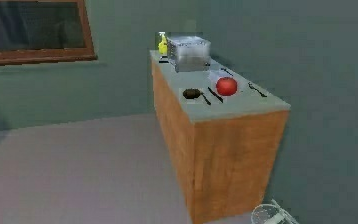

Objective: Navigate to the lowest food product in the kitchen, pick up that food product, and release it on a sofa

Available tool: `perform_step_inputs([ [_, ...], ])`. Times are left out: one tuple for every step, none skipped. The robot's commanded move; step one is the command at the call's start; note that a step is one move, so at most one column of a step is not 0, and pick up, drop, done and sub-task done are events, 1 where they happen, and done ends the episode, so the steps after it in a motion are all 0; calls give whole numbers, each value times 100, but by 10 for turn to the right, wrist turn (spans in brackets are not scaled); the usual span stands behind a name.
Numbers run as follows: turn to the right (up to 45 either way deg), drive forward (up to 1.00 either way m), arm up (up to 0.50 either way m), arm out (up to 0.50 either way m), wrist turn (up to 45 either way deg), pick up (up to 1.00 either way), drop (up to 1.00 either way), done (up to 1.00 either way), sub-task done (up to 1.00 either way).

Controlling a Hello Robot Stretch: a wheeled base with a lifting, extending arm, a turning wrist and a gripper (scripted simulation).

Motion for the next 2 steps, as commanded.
perform_step_inputs([
  [0,25,0,0,0,0,0,0,0],
  [-450,0,0,0,0,0,0,0,0],
])
